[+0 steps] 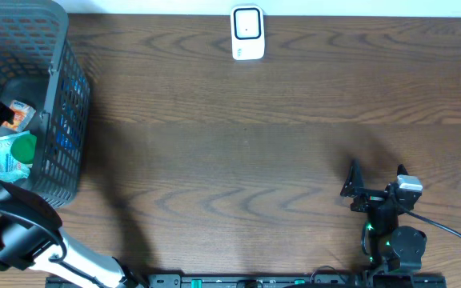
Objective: Scan the item barcode
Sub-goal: 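Reach the left gripper into the basket and grasp the green-capped jar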
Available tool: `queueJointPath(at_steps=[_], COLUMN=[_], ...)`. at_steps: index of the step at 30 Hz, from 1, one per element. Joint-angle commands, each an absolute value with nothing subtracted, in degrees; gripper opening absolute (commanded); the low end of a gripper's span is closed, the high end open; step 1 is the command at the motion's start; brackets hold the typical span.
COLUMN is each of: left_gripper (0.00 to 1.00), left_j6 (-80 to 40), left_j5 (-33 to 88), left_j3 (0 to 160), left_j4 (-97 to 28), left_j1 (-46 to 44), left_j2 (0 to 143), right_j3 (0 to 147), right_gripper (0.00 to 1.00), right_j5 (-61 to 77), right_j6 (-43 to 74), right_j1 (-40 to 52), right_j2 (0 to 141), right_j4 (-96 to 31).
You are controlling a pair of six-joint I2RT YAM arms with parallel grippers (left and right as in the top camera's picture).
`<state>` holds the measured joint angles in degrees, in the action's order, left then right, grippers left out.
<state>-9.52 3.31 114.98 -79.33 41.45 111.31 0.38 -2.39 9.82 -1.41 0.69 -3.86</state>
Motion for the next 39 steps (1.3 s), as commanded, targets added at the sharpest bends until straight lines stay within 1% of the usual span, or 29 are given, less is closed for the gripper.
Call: queueJointPath(at_steps=[1, 5, 8, 12, 18, 39], left_gripper=[0.98, 0.98, 0.98, 0.98, 0.98, 0.98], left_j6=[-0.2, 7.2, 14.1, 20.3, 23.6, 24.9], left_j5=[6.0, 6.0, 6.0, 6.0, 6.0, 8.3], left_j3=[112.9, 108.3, 105.3, 102.0, 100.5, 98.4], left_j4=[-76.5, -71.3, -69.8, -67.5, -65.0, -63.5], left_j1=[40.6, 40.1, 39.9, 39.8, 39.8, 39.1], left_j2=[113.3, 113.5, 113.5, 113.5, 113.5, 120.9], right_j3=[0.3, 0.3, 0.3, 0.3, 0.3, 0.3], right_gripper=[0.99, 0.99, 0.99, 0.99, 0.99, 0.99], right_j5=[-2.9, -2.9, -2.9, -2.9, -2.9, -2.9], right_j6=[9.1, 9.1, 9.1, 9.1, 9.1, 9.1], right_j1=[-1.1, -1.1, -1.1, -1.1, -1.1, -1.1], right_j2=[0.4, 0.4, 0.4, 0.4, 0.4, 0.4], right_j4=[-4.0, -4.1, -4.1, -4.1, -4.1, -4.1])
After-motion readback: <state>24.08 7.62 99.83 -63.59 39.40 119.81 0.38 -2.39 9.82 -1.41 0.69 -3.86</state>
